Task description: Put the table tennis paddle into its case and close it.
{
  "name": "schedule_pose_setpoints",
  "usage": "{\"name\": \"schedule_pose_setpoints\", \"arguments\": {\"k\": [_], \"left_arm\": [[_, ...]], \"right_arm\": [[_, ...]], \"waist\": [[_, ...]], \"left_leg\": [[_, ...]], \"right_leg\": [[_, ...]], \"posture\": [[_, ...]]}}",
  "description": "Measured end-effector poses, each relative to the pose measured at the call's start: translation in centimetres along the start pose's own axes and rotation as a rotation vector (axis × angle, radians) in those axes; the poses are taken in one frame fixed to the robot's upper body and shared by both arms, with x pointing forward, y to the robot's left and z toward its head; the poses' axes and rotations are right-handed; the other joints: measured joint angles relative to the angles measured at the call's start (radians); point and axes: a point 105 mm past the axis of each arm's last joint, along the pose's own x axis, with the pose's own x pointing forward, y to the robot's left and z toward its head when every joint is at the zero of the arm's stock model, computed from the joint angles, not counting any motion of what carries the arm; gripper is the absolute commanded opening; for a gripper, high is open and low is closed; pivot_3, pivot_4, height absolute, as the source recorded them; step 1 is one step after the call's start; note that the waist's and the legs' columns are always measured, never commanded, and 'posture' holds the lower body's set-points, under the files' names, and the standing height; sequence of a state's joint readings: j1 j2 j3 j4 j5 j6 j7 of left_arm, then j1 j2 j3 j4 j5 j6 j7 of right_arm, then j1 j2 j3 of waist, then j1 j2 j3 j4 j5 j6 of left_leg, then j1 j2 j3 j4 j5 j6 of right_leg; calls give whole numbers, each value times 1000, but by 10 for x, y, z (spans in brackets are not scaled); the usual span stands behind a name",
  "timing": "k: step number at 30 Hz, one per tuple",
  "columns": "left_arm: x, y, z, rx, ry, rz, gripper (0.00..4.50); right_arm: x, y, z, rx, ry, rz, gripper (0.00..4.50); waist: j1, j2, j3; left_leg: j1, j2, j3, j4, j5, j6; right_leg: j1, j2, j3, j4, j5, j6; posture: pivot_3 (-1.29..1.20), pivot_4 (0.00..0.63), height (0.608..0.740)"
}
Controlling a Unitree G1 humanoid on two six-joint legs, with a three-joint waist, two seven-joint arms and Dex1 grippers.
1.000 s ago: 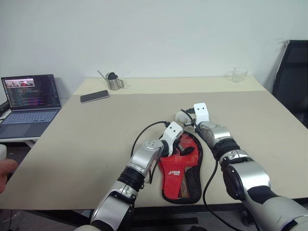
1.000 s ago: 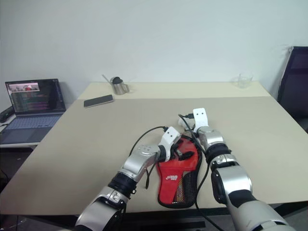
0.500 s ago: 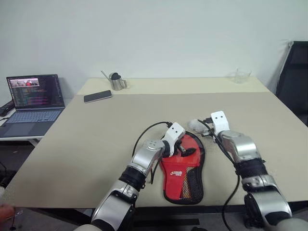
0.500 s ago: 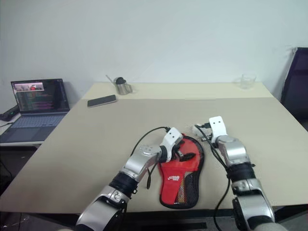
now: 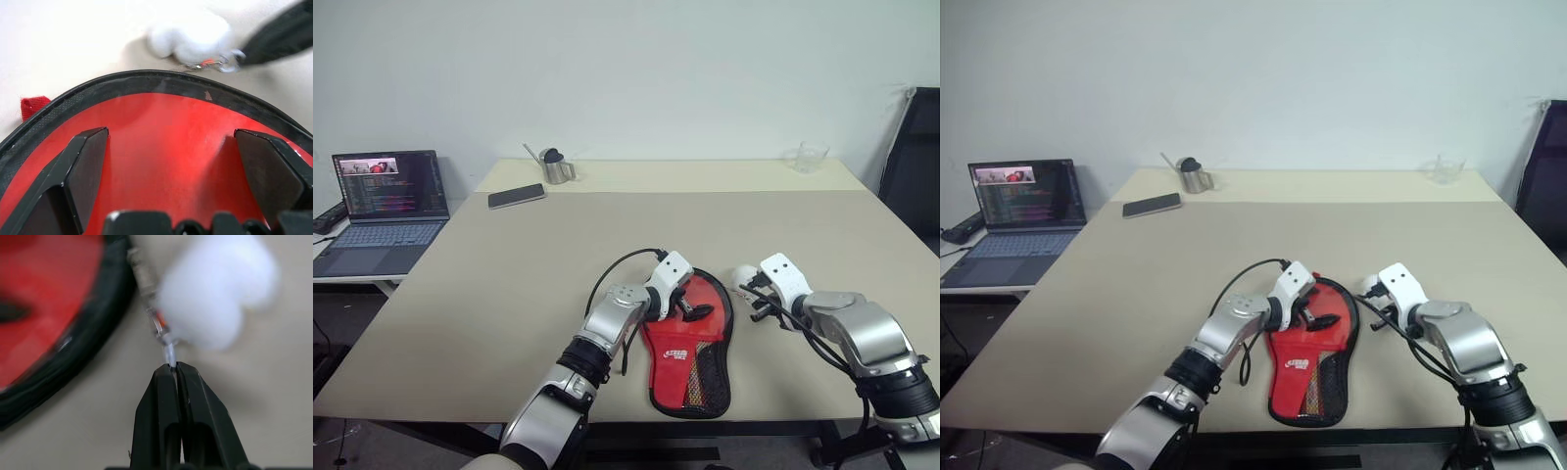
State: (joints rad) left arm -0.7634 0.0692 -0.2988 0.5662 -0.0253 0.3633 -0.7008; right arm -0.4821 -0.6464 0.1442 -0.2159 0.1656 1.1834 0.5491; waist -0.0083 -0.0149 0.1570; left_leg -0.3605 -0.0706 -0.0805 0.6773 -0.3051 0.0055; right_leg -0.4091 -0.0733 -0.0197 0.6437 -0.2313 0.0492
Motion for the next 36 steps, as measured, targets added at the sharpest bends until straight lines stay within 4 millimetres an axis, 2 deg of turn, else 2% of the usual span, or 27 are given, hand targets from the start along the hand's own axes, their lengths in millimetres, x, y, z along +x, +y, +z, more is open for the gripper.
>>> {"name": "schedule_pose_setpoints", "arguments": {"k": [5, 11, 14, 16, 18, 20, 22, 25, 29, 32, 36], "left_arm": [[1, -1, 0, 3, 3, -9, 4500], [2, 0, 0, 8, 12, -7, 4500], [2, 1, 0, 13, 14, -5, 4500], [2, 1, -1, 18, 13, -4, 4500], [2, 1, 0, 20, 13, -4, 4500], [3, 0, 0, 20, 12, -8, 4500], [3, 0, 0, 21, 12, -11, 4500], [2, 0, 0, 22, 13, -13, 4500], [4, 0, 1, 25, 13, -14, 4500], [5, -1, 2, 27, 0, -17, 4500], [7, -3, 3, 29, -3, -27, 4500]], "right_arm": [[-15, 7, -22, -98, 73, 105, 63], [-25, 21, -28, -207, 71, 222, 63], [-24, 19, -22, -217, 39, 229, 63], [-22, 16, -8, -161, -17, 250, 63], [-25, 10, 20, -88, -131, 266, 668], [-36, 0, 52, -49, -243, 252, 1333], [-44, -11, 76, -8, -316, 210, 2055], [-36, -21, 88, 57, -335, 148, 3085], [-3, -43, 88, 209, -265, -46, 4464], [15, -58, 77, 258, -198, -195, 4464], [34, -60, 60, 301, -99, -294, 4464]], "waist": [[5, -1, 0], [5, -2, 1], [5, -2, 1], [5, -2, 1], [5, -2, 1], [7, -2, 1], [8, -2, 1], [8, -3, 0], [9, -2, 0], [8, -2, 0], [10, -1, 0]], "left_leg": [[0, 0, 0, 0, 0, 0], [1, 1, 0, 0, 0, 0], [2, 1, 0, 0, 0, 0], [2, 2, 0, 0, 0, 0], [2, 2, 0, 0, 0, 0], [2, 2, -1, 0, 0, 0], [2, 2, -1, 0, 0, 0], [2, 2, 0, 0, 0, 0], [1, 1, 0, 0, 0, 0], [0, 0, 0, 0, 1, -2], [-1, 0, 0, 0, 2, -3]], "right_leg": [[0, -1, 0, -1, -1, 1], [2, -1, -1, -1, -1, 2], [2, -1, -1, -1, -1, 2], [2, -1, 0, -1, -1, 2], [2, -1, -1, -1, -1, 2], [2, -1, -1, -1, -1, 2], [2, -1, -1, -1, -1, 2], [2, -1, 0, -1, 2, -2], [1, -1, 0, 0, 2, -4], [0, -2, 1, 0, 2, -4], [-1, -2, 1, 0, 3, -4]], "posture": [[0, 150, 740], [0, 150, 740], [0, 150, 740], [0, 150, 740], [0, 150, 740], [0, 150, 740], [0, 150, 740], [0, 150, 740], [0, 150, 740], [0, 150, 740], [0, 150, 740]]}}
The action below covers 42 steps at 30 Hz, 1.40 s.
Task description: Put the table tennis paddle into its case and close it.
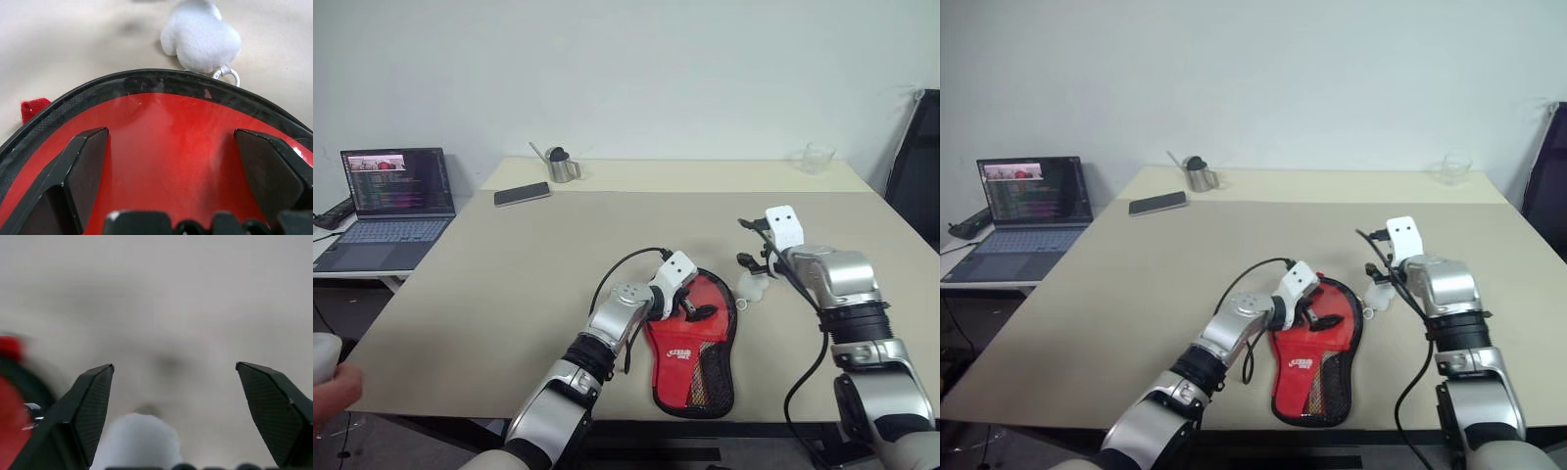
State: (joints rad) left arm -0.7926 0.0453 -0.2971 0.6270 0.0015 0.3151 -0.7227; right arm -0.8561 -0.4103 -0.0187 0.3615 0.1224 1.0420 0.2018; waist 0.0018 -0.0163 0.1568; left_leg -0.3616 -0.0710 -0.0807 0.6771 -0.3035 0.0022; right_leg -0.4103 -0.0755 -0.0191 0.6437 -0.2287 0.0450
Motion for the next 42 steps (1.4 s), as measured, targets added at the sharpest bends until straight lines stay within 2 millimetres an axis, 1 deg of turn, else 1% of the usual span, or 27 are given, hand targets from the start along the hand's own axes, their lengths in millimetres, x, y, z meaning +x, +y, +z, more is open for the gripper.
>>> {"name": "schedule_pose_setpoints", "arguments": {"k": [3, 6, 9, 12, 16, 19, 27, 30, 31, 33, 37, 40, 42], "left_arm": [[0, -1, 0, 4, 2, -1, 4500], [0, -1, 0, 6, 3, 0, 4500], [1, -1, -1, 6, 3, 1, 4500], [1, -1, -1, 7, 2, 1, 4500], [1, -1, -1, 9, 1, 3, 4500], [1, -1, -1, 11, -2, 4, 4500], [3, -2, 0, 10, -3, 3, 4500], [4, -2, 0, 11, -5, 0, 4500], [4, -3, 0, 12, -6, -1, 4500], [5, -3, 1, 13, -8, -3, 4500], [8, -6, 2, 12, -10, -11, 4500], [12, -8, 3, 16, -9, -20, 4500], [14, -10, 4, 20, -12, -23, 4500]], "right_arm": [[2, -2, -8, 4, 42, -12, 4464], [-1, 2, -14, -1, 85, 16, 4464], [-5, 7, -23, -3, 129, 43, 4464], [-10, 13, -38, 6, 183, 82, 4464], [-19, 17, -44, -5, 222, 107, 4464], [-24, 17, -48, 1, 245, 115, 3865], [-25, 20, -49, -2, 235, 132, 1164], [-28, 12, -48, -6, 235, 120, 535], [-29, 7, -48, -13, 236, 110, 432], [-32, -3, -46, -21, 231, 97, 371], [-38, -10, -45, -45, 221, 114, 366], [-46, -16, -55, -91, 238, 135, 365], [-56, -18, -65, -138, 256, 163, 358]], "waist": [[0, 0, 0], [0, 1, 0], [0, 1, 0], [0, 1, 0], [0, 1, -1], [0, 1, -1], [1, 1, -1], [3, 1, -1], [4, 1, -1], [5, 1, -1], [10, 1, -1], [22, 0, 0], [27, 1, -1]], "left_leg": [[0, -1, 0, 0, -1, 2], [0, -1, 0, 0, -2, 3], [0, -1, -1, 0, -2, 3], [0, -1, -1, 0, -2, 3], [0, -1, -1, 0, -2, 3], [0, -1, -1, 0, -2, 3], [0, -3, -3, 0, -2, 3], [0, -4, -4, 0, -2, 4], [0, -4, -4, 0, -2, 4], [0, -4, -4, 0, -2, 4], [0, -4, -5, 0, -2, 4], [-1, -5, -6, 0, -2, 4], [-2, -6, -8, 1, -3, 5]], "right_leg": [[0, 0, 0, 0, 0, 0], [0, 0, 0, 0, 0, 0], [0, 0, -1, 0, 0, 0], [1, 0, -1, 0, 0, 0], [1, 0, -1, 0, 0, 1], [1, 0, -1, 0, 0, 1], [2, 0, -3, 0, 0, 2], [2, 0, -4, 0, -1, 2], [2, 0, -4, 0, -1, 2], [2, 0, -4, 0, -1, 3], [3, -1, -5, -1, -3, 7], [4, -2, -8, -2, -5, 9], [4, -7, -10, -2, -6, 10]], "posture": [[0, 150, 740], [0, 150, 740], [0, 150, 740], [0, 150, 740], [0, 150, 740], [0, 150, 740], [0, 150, 740], [0, 150, 740], [0, 150, 740], [0, 150, 740], [0, 150, 740], [0, 150, 740], [0, 150, 740]]}}
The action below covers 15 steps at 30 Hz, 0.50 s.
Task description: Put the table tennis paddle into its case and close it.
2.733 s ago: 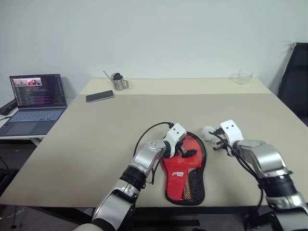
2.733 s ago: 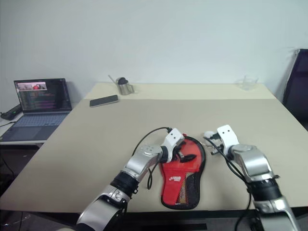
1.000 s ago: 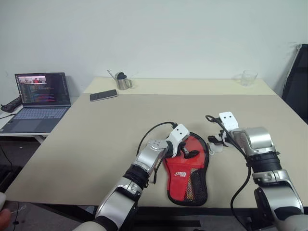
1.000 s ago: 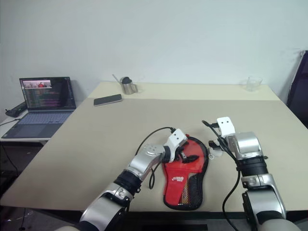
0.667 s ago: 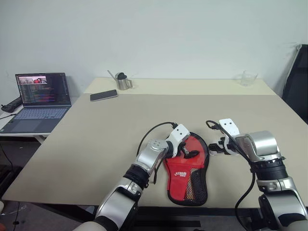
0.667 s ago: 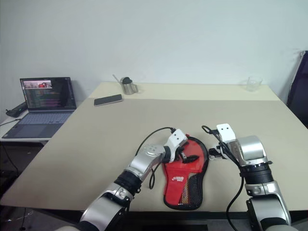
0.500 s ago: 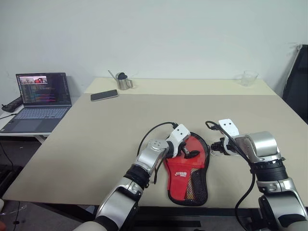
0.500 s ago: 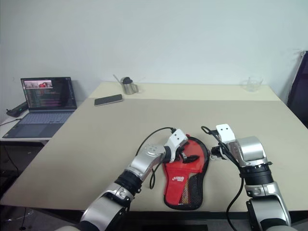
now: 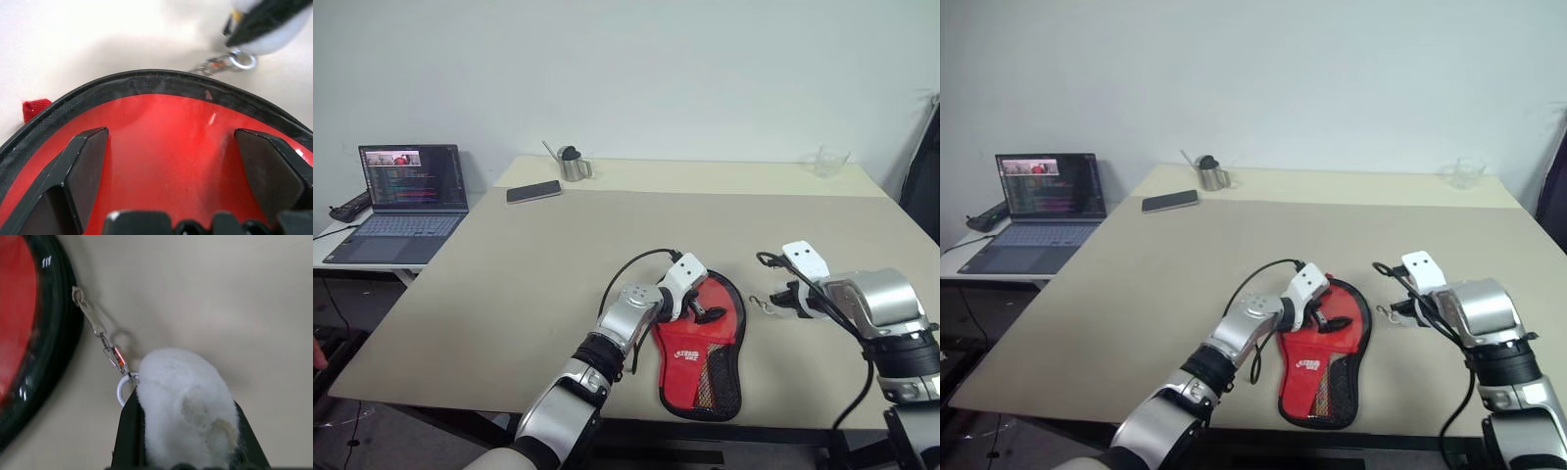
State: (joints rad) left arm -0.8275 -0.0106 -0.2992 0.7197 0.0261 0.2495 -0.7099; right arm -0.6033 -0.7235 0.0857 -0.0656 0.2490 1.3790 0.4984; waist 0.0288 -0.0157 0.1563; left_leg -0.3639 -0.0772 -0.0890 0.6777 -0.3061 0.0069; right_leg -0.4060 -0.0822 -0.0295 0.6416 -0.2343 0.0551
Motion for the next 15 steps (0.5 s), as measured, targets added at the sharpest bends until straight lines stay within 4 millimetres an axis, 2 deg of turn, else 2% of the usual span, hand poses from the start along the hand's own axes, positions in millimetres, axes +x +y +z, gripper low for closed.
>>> {"name": "schedule_pose_setpoints", "arguments": {"k": [5, 15], "left_arm": [[10, -1, 4, 15, 8, 9, 4500], [16, -3, 7, 26, 14, 5, 4500]], "right_arm": [[-12, 18, -24, -192, 54, 75, 357], [-36, 42, -49, -452, 52, 242, 357]], "waist": [[-1, -1, 0], [4, -2, 1]], "left_leg": [[-1, -2, -5, 0, 0, 0], [-2, -3, -9, 0, 0, 0]], "right_leg": [[2, -4, -7, -1, -2, 4], [4, -5, -10, -3, -4, 7]], "posture": [[0, 150, 740], [0, 150, 740]]}}
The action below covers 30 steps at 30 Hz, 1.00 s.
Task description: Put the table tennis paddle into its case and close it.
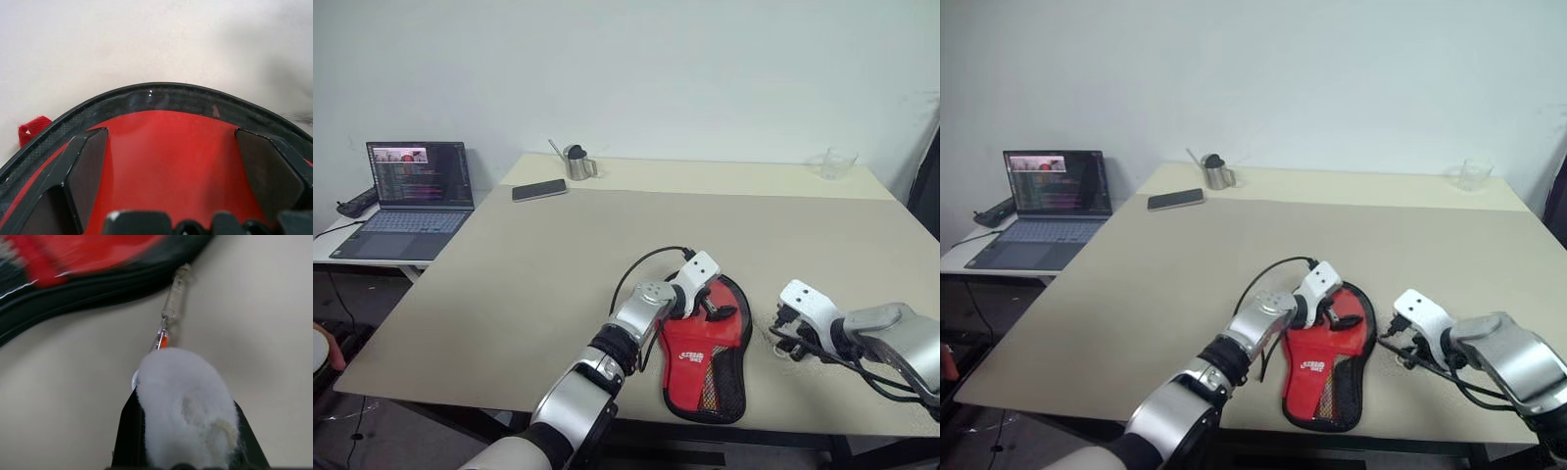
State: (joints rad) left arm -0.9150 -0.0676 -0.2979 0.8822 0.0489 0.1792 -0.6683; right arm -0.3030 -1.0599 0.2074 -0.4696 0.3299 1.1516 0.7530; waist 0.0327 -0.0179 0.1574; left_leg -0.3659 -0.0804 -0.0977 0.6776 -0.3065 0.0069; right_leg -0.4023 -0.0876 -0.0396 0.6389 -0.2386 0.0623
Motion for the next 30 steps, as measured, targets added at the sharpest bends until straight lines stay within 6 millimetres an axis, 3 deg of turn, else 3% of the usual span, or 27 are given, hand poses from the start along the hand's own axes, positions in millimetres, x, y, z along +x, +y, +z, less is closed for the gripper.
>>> {"name": "schedule_pose_setpoints", "arguments": {"k": [15, 23, 30], "left_arm": [[5, -5, 1, 10, 8, -25, 4500], [7, -9, 2, 19, 6, -41, 4500], [8, -10, 3, 28, 7, -49, 4500]], "right_arm": [[-14, 46, -13, -289, -126, 266, 348], [-24, 62, -16, -337, -195, 361, 347], [-31, 96, -25, -358, -264, 559, 337]], "waist": [[5, -1, 0], [17, -3, 2], [21, -4, 2]], "left_leg": [[3, 0, -9, 0, -1, -1], [3, 0, -10, 0, -1, -2], [3, 0, -10, 0, -2, -2]], "right_leg": [[13, 0, -9, -13, -1, 2], [13, 0, -10, -13, -1, 2], [14, 0, -10, -13, -1, 3]], "posture": [[0, 150, 740], [0, 150, 740], [0, 150, 740]]}}
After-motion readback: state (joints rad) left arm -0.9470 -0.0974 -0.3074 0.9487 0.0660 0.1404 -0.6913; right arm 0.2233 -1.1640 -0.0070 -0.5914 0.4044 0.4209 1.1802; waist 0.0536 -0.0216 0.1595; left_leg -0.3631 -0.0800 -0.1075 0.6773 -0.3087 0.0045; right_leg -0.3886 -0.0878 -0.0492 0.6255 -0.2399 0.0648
